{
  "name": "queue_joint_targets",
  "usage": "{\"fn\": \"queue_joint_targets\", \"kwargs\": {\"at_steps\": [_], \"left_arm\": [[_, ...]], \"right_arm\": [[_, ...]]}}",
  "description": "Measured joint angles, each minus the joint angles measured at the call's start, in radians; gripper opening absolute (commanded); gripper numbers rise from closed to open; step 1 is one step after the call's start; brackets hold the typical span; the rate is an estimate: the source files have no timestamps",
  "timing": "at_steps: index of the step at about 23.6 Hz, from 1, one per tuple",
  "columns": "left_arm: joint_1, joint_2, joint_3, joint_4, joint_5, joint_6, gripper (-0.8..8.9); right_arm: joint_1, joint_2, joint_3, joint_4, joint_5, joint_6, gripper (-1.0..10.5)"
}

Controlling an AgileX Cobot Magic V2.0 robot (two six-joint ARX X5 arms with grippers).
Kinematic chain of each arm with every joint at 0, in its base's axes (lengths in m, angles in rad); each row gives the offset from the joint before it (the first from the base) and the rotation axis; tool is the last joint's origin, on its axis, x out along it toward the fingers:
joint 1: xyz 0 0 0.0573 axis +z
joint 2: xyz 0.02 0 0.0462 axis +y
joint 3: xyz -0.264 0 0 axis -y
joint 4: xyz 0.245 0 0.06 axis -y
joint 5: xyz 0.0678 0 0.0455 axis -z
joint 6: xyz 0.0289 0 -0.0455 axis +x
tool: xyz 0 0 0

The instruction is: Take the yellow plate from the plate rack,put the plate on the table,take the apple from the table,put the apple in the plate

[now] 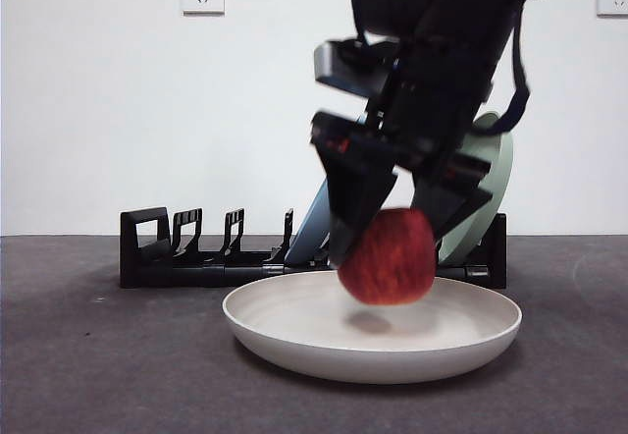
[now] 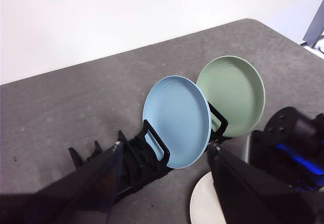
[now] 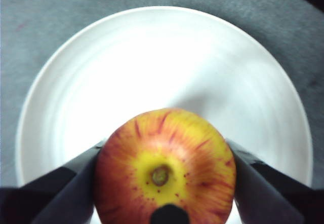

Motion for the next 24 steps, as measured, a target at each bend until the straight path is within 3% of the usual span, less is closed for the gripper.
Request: {"fn": "queue_joint_targets", "kwargs": {"at_steps": [7,14,24], "left_arm": [[0.000,0.000,0.000,0.000,0.000,0.001,2.82],[0.000,0.000,0.000,0.000,0.000,0.010,2.82],[0.000,0.000,0.000,0.000,0.000,0.016,2.82]], "right_arm": [[0.000,0.051,0.000,0.017,0.000,0.000,0.4],[0.000,0.051,0.000,0.018,0.000,0.018,4.7],[0.000,0.042,0.000,0.011,-0.001,0.033,4.8]]}}
